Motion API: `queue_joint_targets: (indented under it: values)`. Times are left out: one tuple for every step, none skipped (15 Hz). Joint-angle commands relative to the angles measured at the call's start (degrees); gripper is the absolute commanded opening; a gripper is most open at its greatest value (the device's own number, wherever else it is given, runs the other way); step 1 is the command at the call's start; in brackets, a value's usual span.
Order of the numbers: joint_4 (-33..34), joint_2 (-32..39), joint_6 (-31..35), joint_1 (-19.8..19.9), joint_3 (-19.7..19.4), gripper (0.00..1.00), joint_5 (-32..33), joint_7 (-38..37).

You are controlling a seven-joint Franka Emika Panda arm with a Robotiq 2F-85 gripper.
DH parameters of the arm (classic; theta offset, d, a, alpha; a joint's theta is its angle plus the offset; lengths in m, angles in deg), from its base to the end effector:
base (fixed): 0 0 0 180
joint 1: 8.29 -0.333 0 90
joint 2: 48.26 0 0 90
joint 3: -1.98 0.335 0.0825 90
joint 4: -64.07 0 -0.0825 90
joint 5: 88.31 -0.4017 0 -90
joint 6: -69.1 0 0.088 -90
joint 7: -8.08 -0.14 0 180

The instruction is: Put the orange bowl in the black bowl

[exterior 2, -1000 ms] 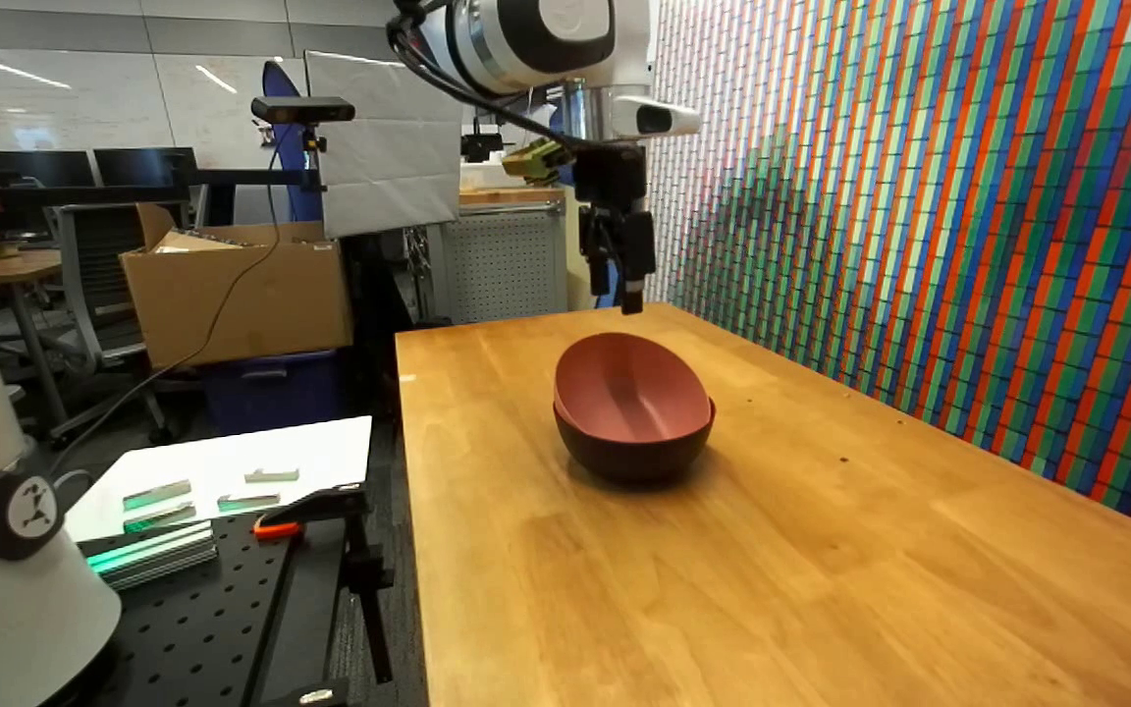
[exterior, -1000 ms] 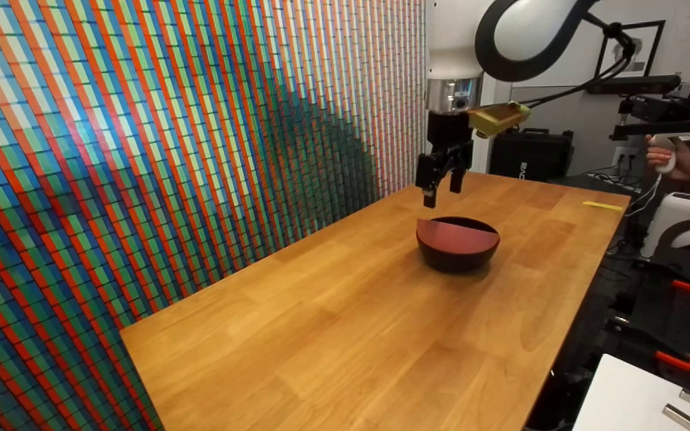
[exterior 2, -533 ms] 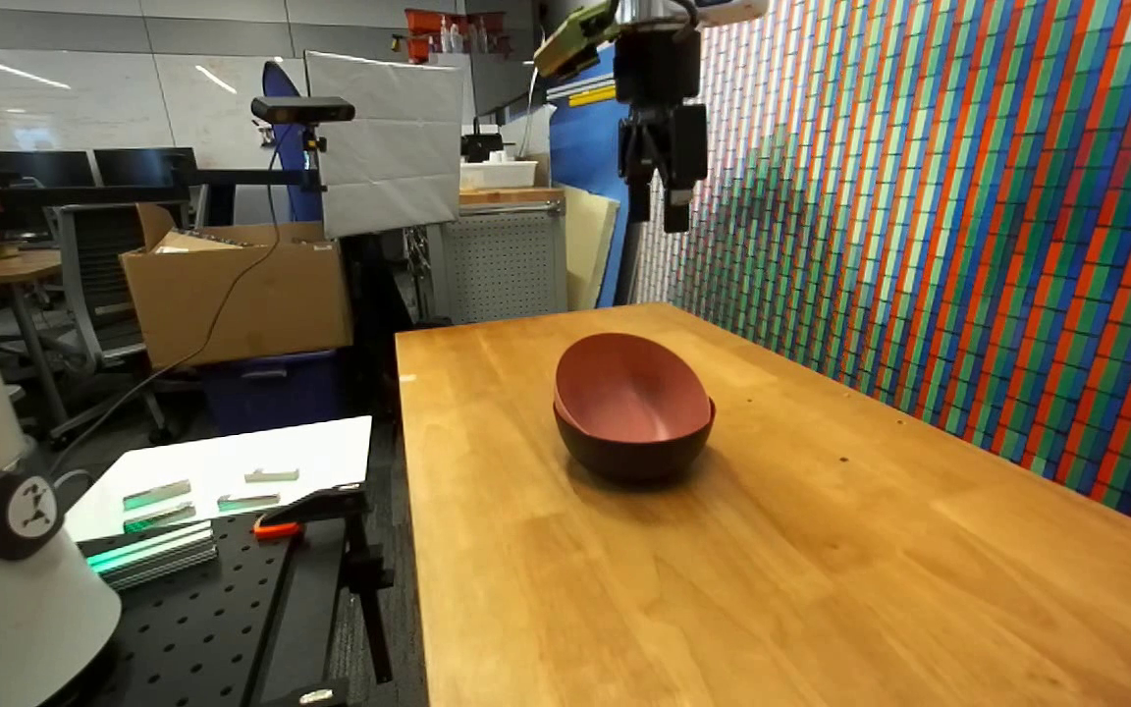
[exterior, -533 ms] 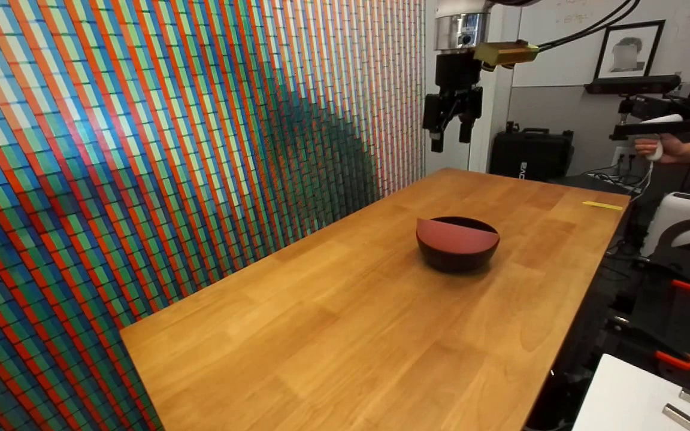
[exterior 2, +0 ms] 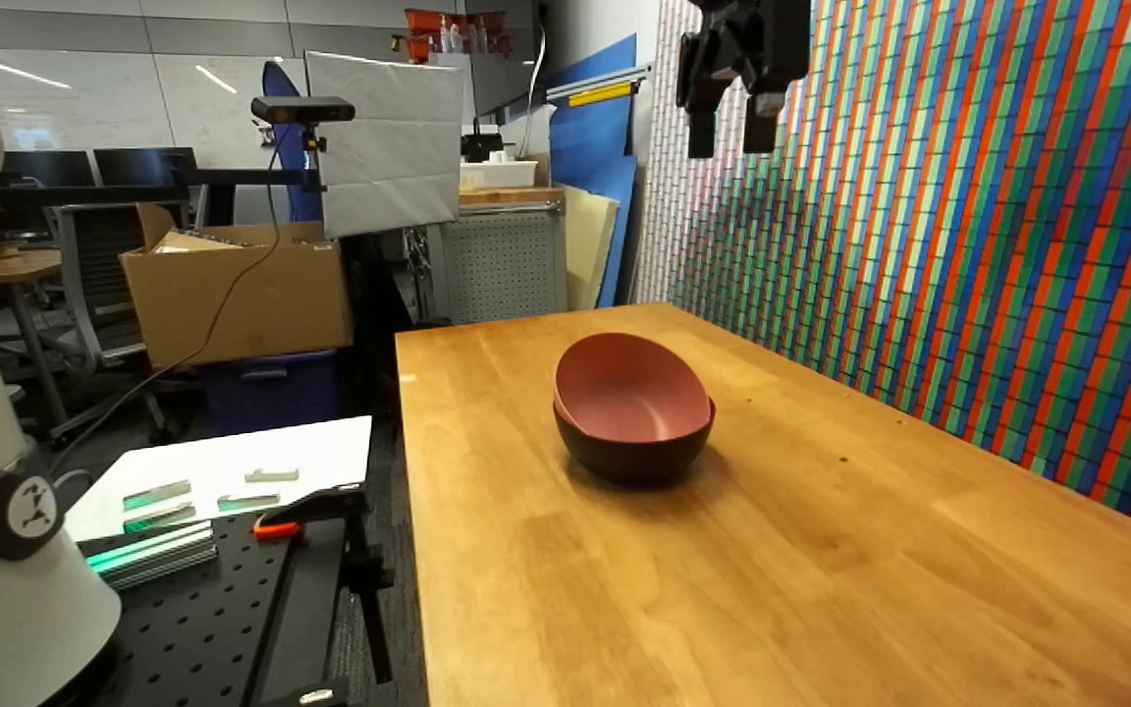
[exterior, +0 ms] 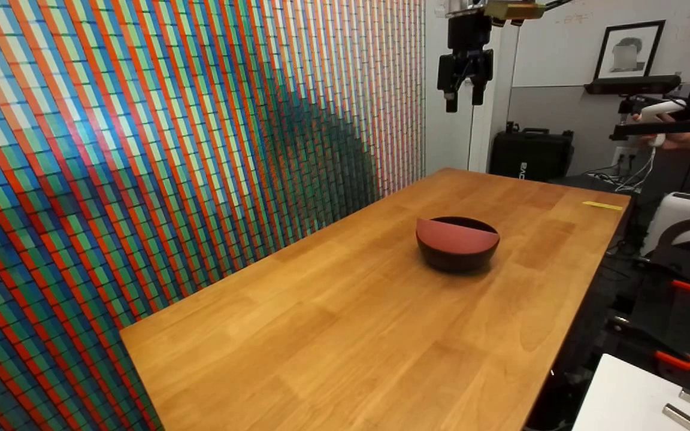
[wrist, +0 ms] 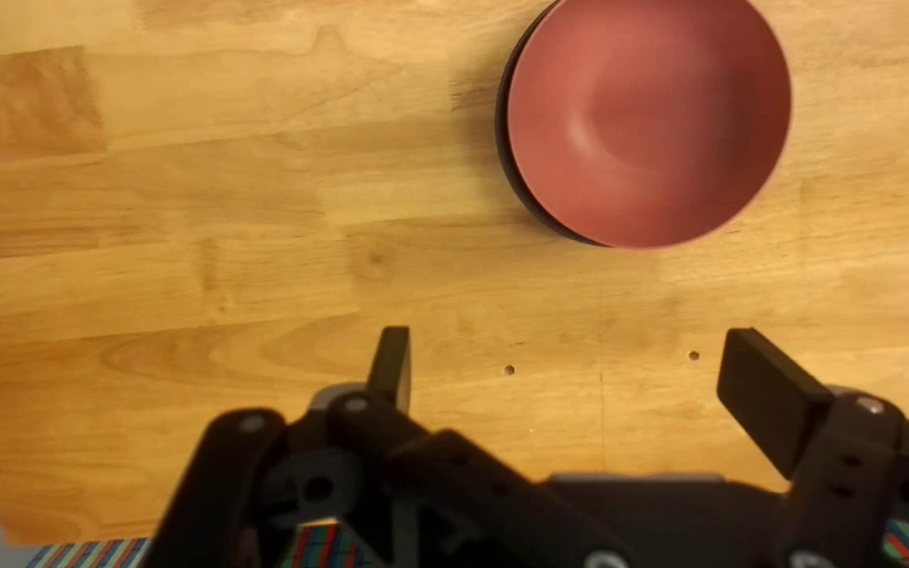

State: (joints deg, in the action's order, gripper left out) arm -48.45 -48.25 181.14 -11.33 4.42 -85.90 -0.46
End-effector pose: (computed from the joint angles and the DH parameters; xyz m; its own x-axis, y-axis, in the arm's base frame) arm 0.5698 0.0506 0.4496 0.9993 -0.0375 -0.0030 -0.0374 -0.9985 0.0397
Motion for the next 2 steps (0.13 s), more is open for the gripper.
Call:
queue_joint_targets:
  values:
    - [0.6,0.0,-0.4,0.3,0.0,1.0,0.0,0.2]
    - [0.4,0.0,-0.4,0.3,0.0,1.0,0.0,0.2]
